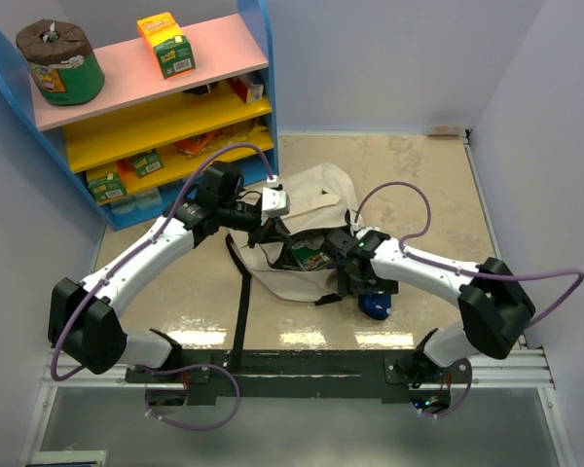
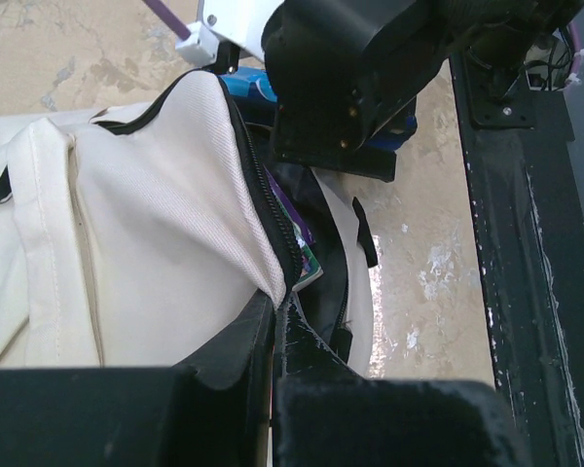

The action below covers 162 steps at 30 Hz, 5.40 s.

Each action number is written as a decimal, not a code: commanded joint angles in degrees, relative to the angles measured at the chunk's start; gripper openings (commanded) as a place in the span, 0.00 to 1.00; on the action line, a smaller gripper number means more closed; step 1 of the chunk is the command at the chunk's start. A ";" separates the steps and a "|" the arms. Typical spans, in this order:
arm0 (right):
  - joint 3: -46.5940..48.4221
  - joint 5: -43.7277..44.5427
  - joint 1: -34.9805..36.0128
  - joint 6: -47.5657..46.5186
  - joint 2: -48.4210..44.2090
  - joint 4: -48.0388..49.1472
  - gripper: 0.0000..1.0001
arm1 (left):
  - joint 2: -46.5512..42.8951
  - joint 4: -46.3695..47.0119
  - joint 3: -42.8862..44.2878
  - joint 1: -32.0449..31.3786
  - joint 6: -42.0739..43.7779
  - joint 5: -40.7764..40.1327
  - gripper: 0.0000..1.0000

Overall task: Pack the student bag
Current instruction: Pick up the stationery from the center of the board, then place the stationery in the student bag.

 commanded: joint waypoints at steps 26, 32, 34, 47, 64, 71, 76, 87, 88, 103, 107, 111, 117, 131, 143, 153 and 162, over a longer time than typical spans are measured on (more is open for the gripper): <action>-1.46 -0.82 1.02 2.08 -18.75 3.20 0.10 | -2.89 -0.01 2.31 0.67 0.23 0.40 0.00; 0.12 -5.75 1.46 -6.80 -28.96 6.98 0.07 | -2.72 2.18 2.05 0.67 -2.05 1.01 0.00; 1.16 -5.50 1.55 -7.70 -28.35 6.90 0.04 | -2.98 2.88 2.05 0.67 -3.02 1.80 0.00; 12.77 -0.66 1.73 -12.36 -29.93 -1.89 0.00 | -4.30 8.76 0.20 0.75 -9.16 1.37 0.00; 6.71 -9.81 1.82 -16.92 -29.15 6.72 0.00 | 0.63 20.91 7.06 0.75 -25.43 2.50 0.00; 8.55 3.10 1.82 -18.77 -25.37 14.96 0.00 | -1.13 16.26 3.90 0.49 -20.43 8.56 0.00; 9.35 9.87 1.82 -22.38 -19.83 21.39 0.00 | -2.10 9.33 4.33 0.40 -14.38 12.34 0.00; 1.09 4.95 4.62 -24.15 -12.18 39.77 0.00 | -2.36 5.26 4.95 0.40 -9.96 15.43 0.00; 0.56 5.48 5.93 -23.79 -11.83 39.68 0.00 | -2.45 5.35 4.86 0.40 -9.96 14.99 0.00; 6.18 8.93 8.85 -28.17 -8.24 44.60 0.00 | -3.06 -7.29 5.30 1.28 1.17 20.87 0.00; 5.76 3.73 9.02 -28.80 -6.37 44.86 0.00 | -4.64 -9.50 5.56 2.25 2.60 21.14 0.00; 0.74 13.87 9.11 -28.18 -10.15 51.79 0.00 | -5.27 -13.60 5.74 3.39 7.05 23.86 0.00; -0.33 25.69 8.41 -34.16 -7.27 71.84 0.00 | -1.58 -29.41 9.25 3.39 20.49 26.32 0.00; 8.73 36.86 8.32 -27.49 10.85 72.40 0.00 | 1.77 -46.24 12.95 3.39 35.47 24.30 0.00; -7.34 20.71 8.32 -9.21 -16.01 52.60 0.05 | 0.80 -41.33 11.80 3.66 31.79 21.32 0.00; -24.05 -3.11 8.41 -8.76 -24.40 67.44 0.00 | -1.31 -33.50 10.22 3.74 23.88 19.99 0.00; -17.47 -8.67 8.32 -9.81 -9.03 80.11 0.00 | -0.96 -32.88 9.52 3.66 22.91 19.38 0.00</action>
